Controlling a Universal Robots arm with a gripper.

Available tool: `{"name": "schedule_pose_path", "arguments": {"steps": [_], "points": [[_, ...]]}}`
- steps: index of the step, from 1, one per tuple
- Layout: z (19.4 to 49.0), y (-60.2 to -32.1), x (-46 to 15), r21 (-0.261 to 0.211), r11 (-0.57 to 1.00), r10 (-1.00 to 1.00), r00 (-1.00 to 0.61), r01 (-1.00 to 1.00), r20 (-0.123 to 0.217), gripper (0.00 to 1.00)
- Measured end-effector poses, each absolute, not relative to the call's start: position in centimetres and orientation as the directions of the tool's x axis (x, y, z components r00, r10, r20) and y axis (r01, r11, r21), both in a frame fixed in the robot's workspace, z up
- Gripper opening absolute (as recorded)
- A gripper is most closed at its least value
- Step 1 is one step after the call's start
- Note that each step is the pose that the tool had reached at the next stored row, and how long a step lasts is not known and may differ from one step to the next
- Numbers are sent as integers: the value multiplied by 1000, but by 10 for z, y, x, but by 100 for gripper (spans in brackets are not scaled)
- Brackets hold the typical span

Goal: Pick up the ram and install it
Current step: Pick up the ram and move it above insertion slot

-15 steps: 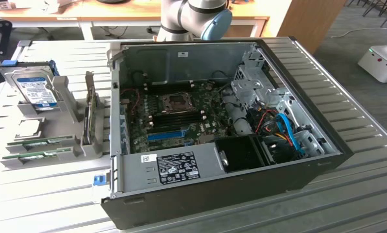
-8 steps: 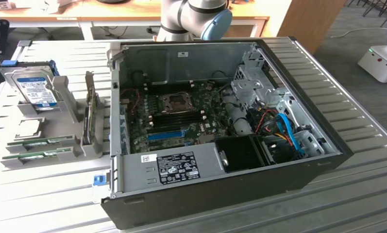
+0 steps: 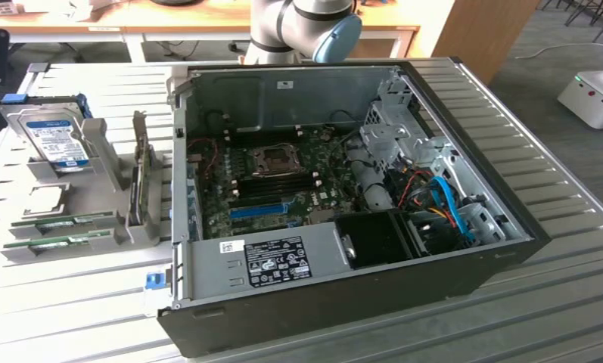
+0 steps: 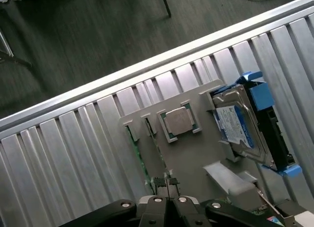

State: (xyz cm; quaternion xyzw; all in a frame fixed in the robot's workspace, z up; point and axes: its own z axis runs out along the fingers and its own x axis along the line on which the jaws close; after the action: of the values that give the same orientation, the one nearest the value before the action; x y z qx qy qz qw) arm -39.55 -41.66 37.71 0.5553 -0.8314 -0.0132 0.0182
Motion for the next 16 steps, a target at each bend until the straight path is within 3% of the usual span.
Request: {"name": "schedule_pose_path", "arguments": {"steps": [16], "points": [[377,-417,-395,42,187,-982,-186,-982,16,11]]}}
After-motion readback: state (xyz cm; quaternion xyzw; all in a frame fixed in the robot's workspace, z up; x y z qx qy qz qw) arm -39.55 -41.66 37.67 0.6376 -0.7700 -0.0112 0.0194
